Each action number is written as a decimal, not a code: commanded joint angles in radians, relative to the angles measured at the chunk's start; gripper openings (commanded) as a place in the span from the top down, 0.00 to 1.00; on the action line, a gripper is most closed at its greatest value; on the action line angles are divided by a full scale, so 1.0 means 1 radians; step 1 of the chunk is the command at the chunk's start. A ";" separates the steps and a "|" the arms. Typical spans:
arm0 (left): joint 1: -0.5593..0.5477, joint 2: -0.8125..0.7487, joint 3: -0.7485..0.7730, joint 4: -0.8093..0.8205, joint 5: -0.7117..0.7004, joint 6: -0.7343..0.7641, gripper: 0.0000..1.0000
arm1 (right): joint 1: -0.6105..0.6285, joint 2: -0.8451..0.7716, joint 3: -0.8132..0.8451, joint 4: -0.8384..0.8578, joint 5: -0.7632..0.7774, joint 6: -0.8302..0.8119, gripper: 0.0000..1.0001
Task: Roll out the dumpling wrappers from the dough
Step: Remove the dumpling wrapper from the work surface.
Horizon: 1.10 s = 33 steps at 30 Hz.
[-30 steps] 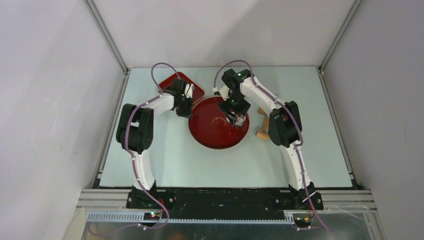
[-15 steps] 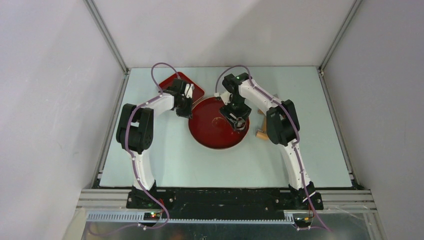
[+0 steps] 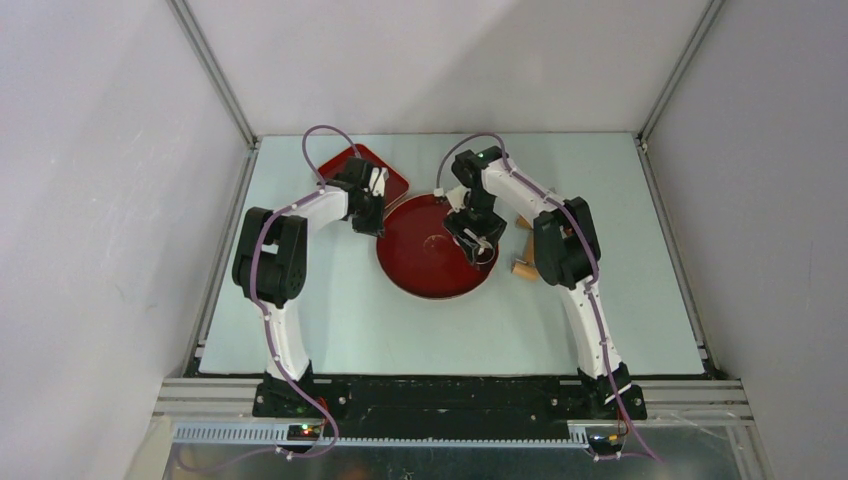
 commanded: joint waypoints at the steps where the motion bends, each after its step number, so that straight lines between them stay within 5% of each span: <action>1: 0.002 -0.047 -0.008 0.008 -0.011 0.024 1.00 | -0.003 0.009 -0.009 -0.067 -0.135 -0.020 0.45; 27: 0.002 -0.046 -0.007 0.007 -0.017 0.021 1.00 | 0.081 0.091 0.245 -0.191 -0.705 -0.033 0.48; 33: 0.002 -0.046 -0.007 0.007 -0.017 0.021 1.00 | 0.086 0.082 0.270 -0.186 -0.693 -0.034 0.49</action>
